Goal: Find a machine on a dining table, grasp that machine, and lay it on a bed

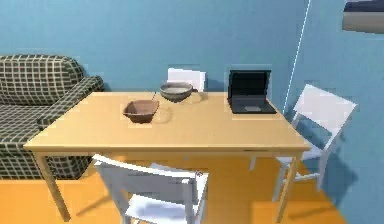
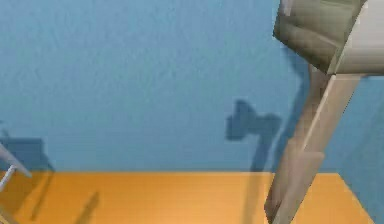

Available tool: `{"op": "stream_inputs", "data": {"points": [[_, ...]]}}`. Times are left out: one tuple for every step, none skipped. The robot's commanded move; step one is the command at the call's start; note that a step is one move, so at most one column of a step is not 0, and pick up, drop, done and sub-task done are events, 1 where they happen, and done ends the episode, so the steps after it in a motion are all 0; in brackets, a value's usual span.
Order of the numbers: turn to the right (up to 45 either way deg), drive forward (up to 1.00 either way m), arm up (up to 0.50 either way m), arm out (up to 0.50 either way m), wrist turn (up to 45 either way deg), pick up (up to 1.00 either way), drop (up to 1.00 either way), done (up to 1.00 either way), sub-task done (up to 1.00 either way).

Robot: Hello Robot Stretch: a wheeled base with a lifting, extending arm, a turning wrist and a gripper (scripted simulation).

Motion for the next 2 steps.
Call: {"op": "stream_inputs", "data": {"points": [[45.0,0.00,0.00,0.00,0.0,0.00,0.00,0.00,0.00],[36.0,0.00,0.00,0.00,0.0,0.00,0.00,0.00,0.00]]}}
